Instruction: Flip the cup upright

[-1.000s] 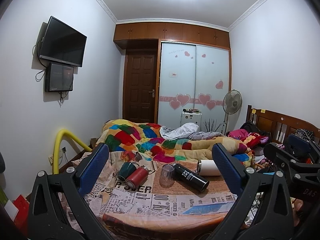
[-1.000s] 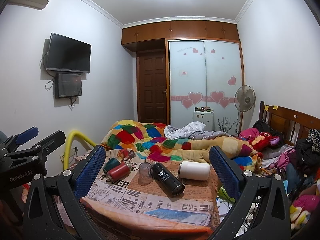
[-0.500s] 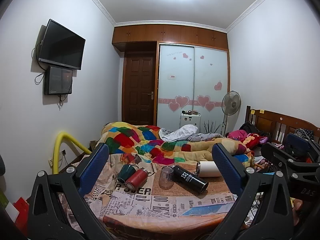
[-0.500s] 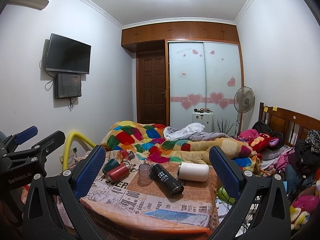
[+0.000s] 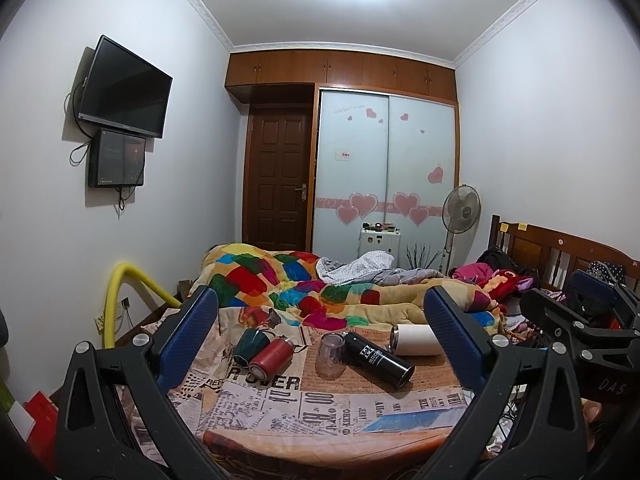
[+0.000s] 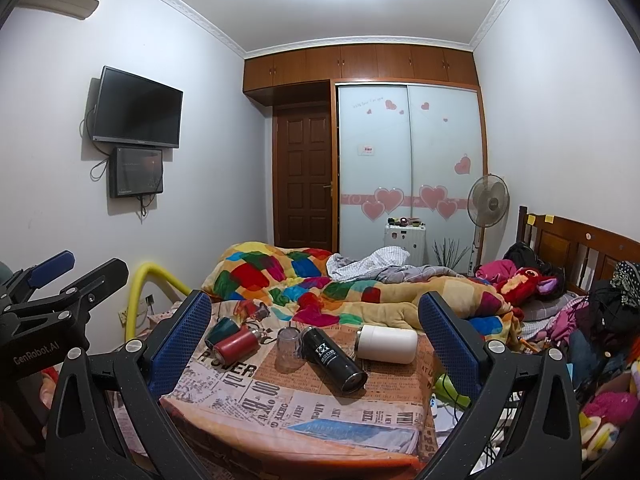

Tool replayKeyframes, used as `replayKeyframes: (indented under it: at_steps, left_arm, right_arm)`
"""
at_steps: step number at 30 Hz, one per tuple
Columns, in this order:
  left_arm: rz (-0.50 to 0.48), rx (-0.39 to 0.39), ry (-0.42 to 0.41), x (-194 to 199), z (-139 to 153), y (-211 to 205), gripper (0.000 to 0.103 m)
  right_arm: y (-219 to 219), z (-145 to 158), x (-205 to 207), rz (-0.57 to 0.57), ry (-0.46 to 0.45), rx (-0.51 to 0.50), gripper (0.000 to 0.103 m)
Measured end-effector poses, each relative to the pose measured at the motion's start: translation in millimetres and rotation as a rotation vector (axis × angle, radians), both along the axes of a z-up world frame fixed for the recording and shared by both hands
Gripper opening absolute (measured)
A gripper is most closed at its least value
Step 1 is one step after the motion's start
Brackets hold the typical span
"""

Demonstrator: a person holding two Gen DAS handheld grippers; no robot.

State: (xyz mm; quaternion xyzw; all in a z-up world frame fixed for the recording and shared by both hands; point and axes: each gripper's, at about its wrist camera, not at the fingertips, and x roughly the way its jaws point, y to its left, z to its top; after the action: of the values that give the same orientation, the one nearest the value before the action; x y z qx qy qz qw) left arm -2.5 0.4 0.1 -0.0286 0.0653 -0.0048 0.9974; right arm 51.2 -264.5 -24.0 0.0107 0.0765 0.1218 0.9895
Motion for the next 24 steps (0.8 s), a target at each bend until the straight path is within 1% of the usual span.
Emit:
replayKeyframes:
  at_steps: [2, 3, 8, 14, 20, 24]
  left_arm:
    - [0.002, -0.002, 0.001, 0.5, 0.4, -0.5, 0.103]
    - [0.001, -0.003, 0.001, 0.2, 0.1, -0.1, 0.103]
    - [0.001, -0.003, 0.003, 0.5, 0.0, -0.4, 0.103]
    - [0.002, -0.010, 0.011, 3.5, -0.7, 0.2, 0.103]
    - [0.005, -0.025, 0.043, 20.7, -8.9, 6.9, 0.103]
    - [0.004, -0.034, 0.081, 40.6, -17.8, 10.2, 0.103]
  right_arm:
    - [-0.4, -0.6, 0.3, -0.003, 0.000, -0.001, 0.103]
    - [-1.2, 9.3, -3.0, -0.005, 0.000, 0.000, 0.103]
    - [-3.9, 11.1, -1.4, 0.000, 0.008, 0.004, 0.103]
    - [-3.3, 5.9, 5.9, 0.004, 0.029, 0.005, 0.103]
    - [-3.5, -3.4, 19.1, 0.017, 0.067, 0.022, 0.103]
    - [-8.2, -13.3, 38.0, 0.004, 0.100, 0.010, 0.103]
